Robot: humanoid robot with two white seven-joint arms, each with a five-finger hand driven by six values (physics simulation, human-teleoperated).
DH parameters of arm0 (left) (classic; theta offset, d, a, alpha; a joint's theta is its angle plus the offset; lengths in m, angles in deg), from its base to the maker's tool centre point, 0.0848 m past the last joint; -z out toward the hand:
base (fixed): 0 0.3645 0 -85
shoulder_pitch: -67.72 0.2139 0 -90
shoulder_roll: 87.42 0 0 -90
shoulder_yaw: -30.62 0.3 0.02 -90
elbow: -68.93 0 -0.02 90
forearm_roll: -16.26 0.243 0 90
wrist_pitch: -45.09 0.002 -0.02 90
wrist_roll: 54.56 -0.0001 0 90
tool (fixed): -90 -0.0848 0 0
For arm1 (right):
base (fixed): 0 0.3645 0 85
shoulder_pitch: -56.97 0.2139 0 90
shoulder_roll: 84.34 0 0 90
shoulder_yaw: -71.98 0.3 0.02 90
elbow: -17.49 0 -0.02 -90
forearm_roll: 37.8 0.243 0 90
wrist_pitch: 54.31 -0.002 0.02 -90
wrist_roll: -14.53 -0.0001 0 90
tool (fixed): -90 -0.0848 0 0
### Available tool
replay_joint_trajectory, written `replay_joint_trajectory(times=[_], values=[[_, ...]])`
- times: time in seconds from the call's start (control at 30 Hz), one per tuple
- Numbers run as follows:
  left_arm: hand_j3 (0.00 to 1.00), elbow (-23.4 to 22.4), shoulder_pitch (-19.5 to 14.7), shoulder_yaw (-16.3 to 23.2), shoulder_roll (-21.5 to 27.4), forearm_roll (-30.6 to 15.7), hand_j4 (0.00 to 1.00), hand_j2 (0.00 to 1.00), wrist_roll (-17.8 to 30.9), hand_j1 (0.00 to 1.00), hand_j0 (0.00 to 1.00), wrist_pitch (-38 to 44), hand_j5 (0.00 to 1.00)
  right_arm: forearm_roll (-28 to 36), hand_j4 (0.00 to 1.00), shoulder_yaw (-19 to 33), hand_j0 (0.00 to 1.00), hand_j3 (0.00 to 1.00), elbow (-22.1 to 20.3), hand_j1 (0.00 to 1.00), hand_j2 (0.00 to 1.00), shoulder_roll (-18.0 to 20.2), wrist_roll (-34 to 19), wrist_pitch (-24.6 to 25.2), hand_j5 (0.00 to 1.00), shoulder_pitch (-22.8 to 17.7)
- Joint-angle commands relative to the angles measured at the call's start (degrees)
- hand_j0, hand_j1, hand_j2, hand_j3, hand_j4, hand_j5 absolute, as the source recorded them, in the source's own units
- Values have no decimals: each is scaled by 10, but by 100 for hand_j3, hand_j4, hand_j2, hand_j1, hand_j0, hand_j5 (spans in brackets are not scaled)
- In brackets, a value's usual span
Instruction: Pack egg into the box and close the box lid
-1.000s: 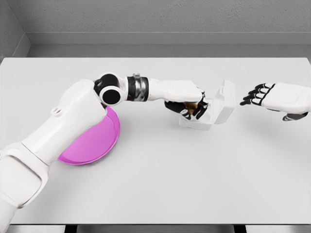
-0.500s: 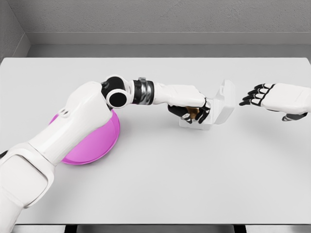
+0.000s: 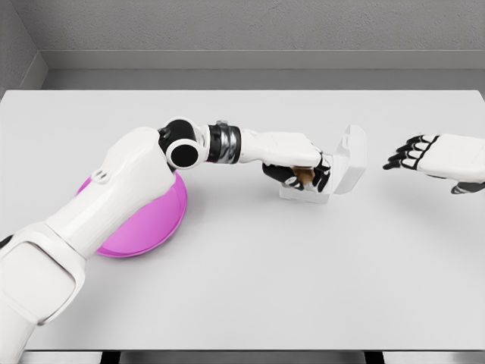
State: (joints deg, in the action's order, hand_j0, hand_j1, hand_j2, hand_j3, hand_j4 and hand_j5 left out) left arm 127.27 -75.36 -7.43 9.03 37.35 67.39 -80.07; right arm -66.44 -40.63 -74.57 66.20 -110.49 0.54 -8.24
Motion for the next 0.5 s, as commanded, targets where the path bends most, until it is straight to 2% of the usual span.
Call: replay_joint_trajectory(times=[0.0,0.1,0.17,0.47], values=[[57,0,0,-1,0,-4,57,57,0,57,57,2,57,6,100,0,100,100,-2,100,100,5,0,1,100,0],[58,0,0,-1,0,-4,58,58,0,58,58,2,58,6,100,0,100,100,-3,100,100,11,0,1,100,-1],[63,0,0,-1,0,-4,63,63,0,63,63,2,63,6,100,0,100,100,-3,100,100,11,0,1,100,-1],[66,-1,-1,-4,1,-4,66,66,0,66,66,2,66,7,100,-2,100,100,-15,100,100,12,0,1,100,0]])
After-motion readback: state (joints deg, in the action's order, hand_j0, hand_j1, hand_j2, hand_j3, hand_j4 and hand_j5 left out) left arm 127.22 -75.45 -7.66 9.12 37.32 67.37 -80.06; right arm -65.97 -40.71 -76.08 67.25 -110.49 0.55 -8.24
